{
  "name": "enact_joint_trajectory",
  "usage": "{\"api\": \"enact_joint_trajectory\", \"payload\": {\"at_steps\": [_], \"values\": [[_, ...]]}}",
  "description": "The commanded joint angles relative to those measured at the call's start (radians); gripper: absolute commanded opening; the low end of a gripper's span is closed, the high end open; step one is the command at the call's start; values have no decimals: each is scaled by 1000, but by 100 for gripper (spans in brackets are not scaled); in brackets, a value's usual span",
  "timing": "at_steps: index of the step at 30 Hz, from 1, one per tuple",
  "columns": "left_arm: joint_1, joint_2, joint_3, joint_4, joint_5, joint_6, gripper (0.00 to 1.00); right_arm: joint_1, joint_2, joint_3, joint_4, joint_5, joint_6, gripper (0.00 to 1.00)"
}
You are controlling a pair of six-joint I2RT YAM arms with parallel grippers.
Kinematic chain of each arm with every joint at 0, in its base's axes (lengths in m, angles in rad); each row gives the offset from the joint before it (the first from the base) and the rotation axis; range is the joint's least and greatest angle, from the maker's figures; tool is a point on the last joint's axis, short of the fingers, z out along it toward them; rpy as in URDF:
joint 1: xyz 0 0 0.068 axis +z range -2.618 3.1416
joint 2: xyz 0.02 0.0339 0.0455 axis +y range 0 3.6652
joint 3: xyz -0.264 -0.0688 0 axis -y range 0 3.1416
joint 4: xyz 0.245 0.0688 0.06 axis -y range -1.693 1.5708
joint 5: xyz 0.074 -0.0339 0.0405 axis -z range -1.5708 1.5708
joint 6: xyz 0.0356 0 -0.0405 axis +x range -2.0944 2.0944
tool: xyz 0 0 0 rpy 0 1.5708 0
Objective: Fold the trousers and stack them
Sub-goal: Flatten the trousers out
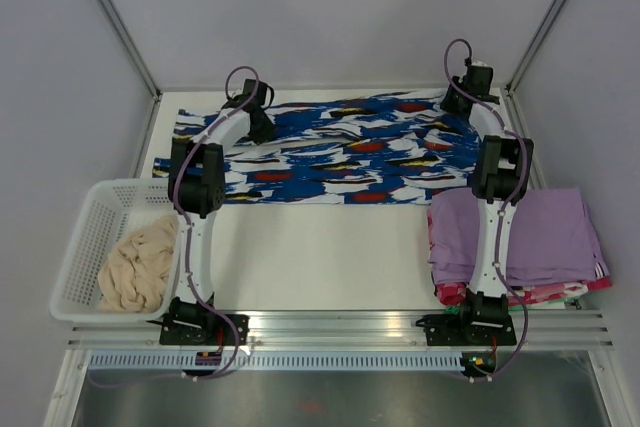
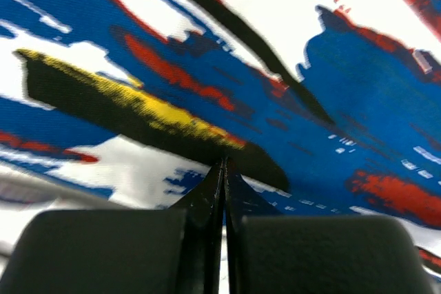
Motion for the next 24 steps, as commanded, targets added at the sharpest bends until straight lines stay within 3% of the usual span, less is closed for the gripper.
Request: {"api": "enact_joint_trajectory", "payload": {"at_steps": [1,6,13,17,20,24], "values": [[2,-62,-127,-136,-76,55,2,3,-78,-81,-8,-147,-20,40],[2,-87,-173,-107,-102,78,2,3,-200,-141,-55,-160,-31,57],[10,-12,4,-58,-117,165,2,3,-429,-419,-38,-89,-27,74],[22,22,69,-49,-105,176,2,3,-476,-517,-29,67,-28,91],[33,20,74,-32,-106,181,2,3,-443,-479,-98,197,-5,93],[56,28,83,8,-99,190,2,-2,-394,-428,-106,253,93,93]]}}
